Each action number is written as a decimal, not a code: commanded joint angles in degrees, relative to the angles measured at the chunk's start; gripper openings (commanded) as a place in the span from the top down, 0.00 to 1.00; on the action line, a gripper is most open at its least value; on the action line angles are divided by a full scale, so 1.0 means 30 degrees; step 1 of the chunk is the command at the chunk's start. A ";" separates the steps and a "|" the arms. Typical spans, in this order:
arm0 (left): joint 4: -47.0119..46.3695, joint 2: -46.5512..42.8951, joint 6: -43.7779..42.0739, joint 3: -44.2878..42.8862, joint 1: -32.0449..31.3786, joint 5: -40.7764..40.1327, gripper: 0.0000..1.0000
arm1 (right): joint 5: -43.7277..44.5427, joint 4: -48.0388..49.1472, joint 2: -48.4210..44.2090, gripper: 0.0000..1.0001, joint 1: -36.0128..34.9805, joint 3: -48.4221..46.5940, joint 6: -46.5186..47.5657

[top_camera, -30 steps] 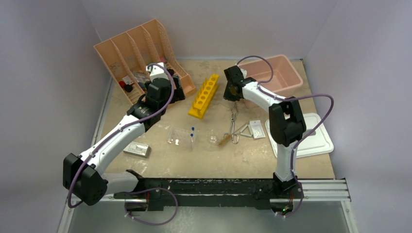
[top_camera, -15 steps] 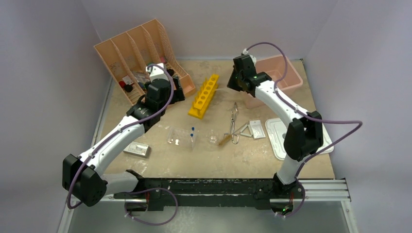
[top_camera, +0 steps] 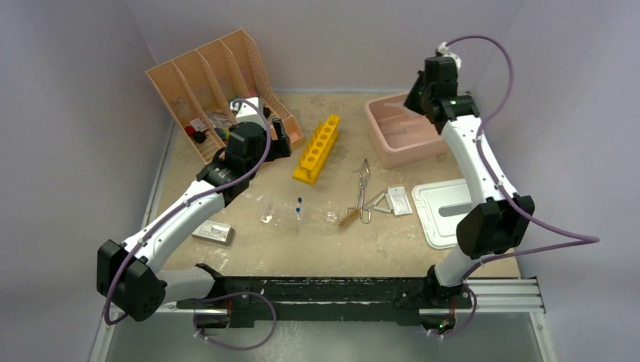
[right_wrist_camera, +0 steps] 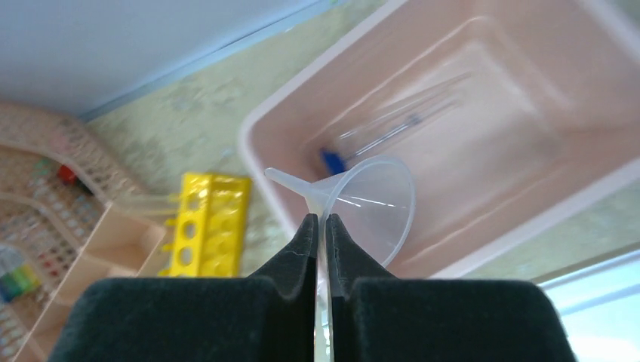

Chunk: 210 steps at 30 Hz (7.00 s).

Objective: Organize the chemistry lab equipment

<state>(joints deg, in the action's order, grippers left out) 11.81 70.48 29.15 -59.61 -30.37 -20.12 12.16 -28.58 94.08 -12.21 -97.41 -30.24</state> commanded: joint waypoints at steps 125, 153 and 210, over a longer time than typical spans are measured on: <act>0.0215 0.0799 0.0290 -0.1257 0.0540 -0.1614 0.19 | 0.2204 0.4986 0.6451 1.00 -0.6746 0.7793 0.0408; -0.2022 -0.0289 0.0861 0.0147 0.0543 0.1523 0.19 | 0.4583 1.3144 -0.1937 1.00 -0.6701 1.1366 0.2183; -0.0849 -0.0847 -0.0365 0.0583 0.0657 0.0359 0.18 | 0.8863 -0.5090 0.8252 1.00 0.1754 -0.2242 -1.4492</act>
<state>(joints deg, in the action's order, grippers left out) 9.76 68.25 29.95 -56.75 -28.93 -17.47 38.33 -42.76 118.76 -7.01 -102.02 -68.86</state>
